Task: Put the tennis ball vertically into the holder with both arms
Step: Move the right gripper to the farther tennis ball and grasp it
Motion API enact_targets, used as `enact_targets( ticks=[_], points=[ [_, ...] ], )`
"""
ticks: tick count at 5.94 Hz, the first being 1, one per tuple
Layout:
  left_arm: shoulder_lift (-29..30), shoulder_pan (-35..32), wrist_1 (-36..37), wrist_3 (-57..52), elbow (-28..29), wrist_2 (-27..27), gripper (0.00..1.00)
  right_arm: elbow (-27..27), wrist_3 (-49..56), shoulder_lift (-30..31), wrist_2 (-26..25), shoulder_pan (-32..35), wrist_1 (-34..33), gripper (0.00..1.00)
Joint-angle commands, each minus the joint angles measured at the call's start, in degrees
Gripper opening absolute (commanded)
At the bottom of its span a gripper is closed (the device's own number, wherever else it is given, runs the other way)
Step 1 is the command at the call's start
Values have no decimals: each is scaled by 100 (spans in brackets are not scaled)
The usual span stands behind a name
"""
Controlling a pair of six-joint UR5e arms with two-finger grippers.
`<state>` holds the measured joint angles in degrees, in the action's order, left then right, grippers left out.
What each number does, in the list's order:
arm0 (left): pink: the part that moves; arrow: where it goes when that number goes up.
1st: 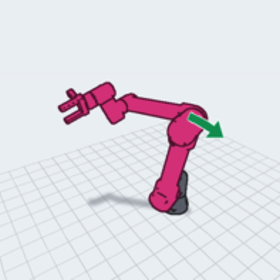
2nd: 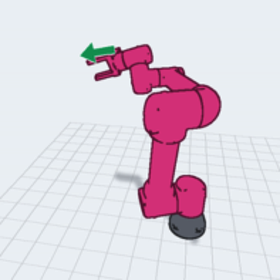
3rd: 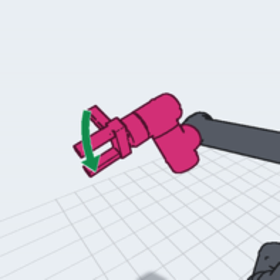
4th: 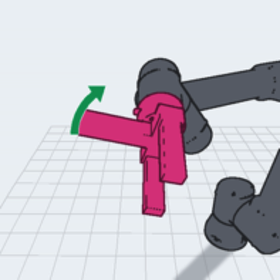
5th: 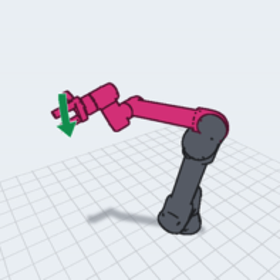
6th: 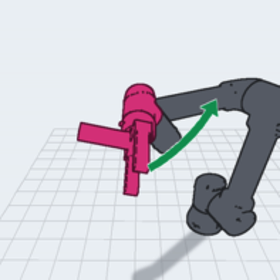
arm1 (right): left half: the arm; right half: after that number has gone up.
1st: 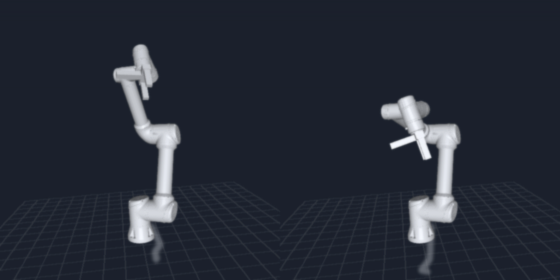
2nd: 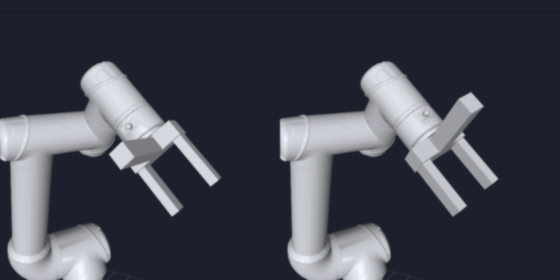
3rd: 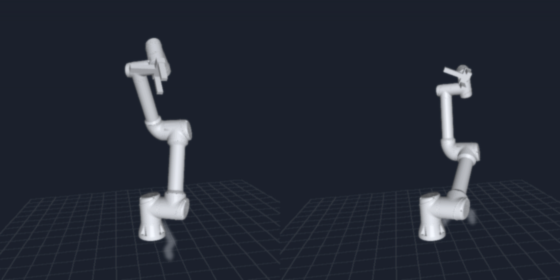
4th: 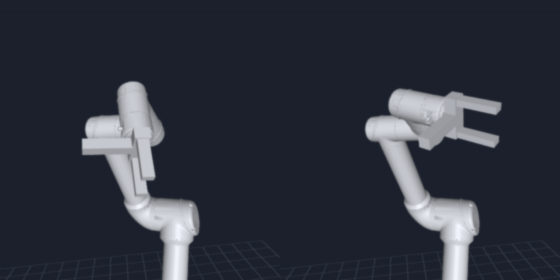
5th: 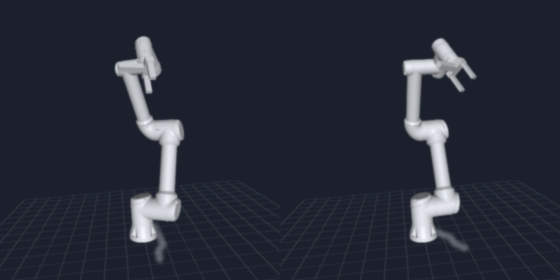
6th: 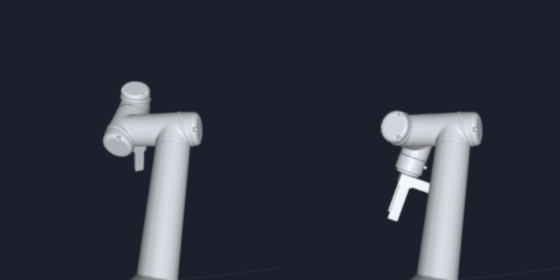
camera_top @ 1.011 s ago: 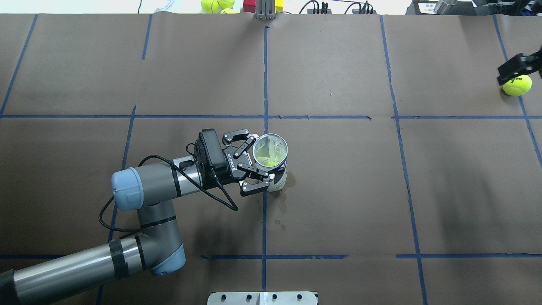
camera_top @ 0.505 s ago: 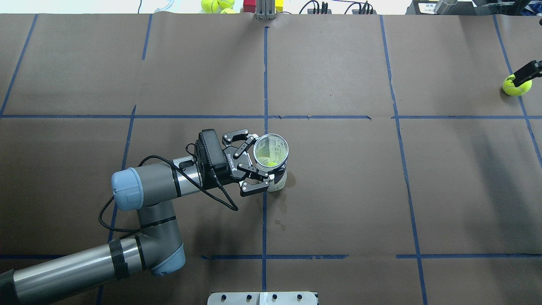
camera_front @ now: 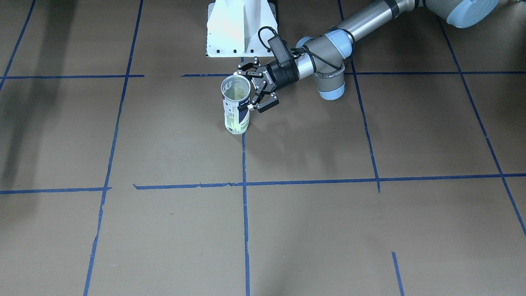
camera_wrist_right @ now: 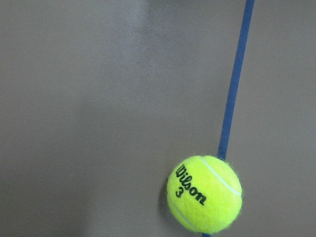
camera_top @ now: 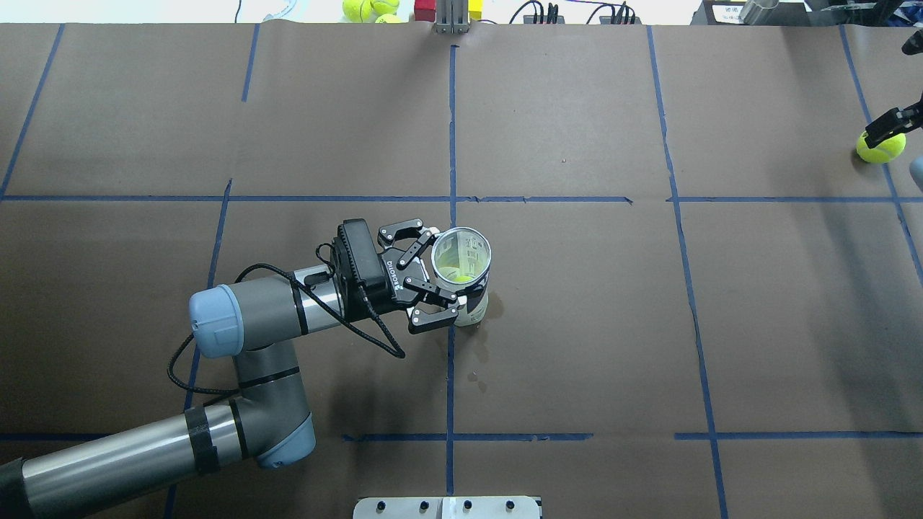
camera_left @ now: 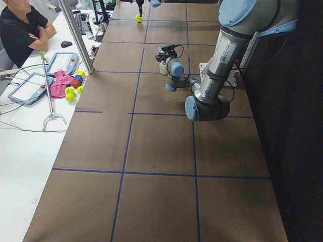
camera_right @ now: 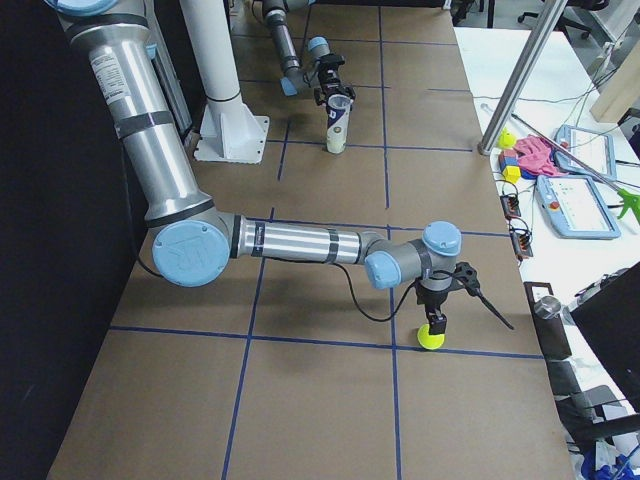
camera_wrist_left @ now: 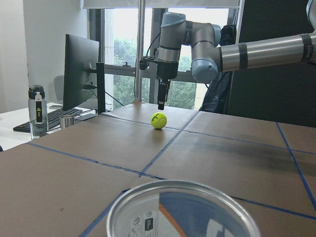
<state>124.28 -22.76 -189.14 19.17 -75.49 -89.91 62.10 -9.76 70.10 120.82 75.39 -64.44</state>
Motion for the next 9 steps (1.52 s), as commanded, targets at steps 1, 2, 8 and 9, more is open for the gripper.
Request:
enact_targets(
  ticks=[1,2,8,9],
  points=[
    [0,-1,0,-1,-1,0,87,-443,9,-145,-399,-146,264,99],
    [0,-1,0,-1,-1,0,87,-488,9,-163,-471,-182,309,99],
    [0,8,0,-1,8,0,87,-612,352,-224,-762,-271,318,0],
    [0,-1,0,-1,8,0,87,-342,378,-364,-501,-113,222,0]
  ],
)
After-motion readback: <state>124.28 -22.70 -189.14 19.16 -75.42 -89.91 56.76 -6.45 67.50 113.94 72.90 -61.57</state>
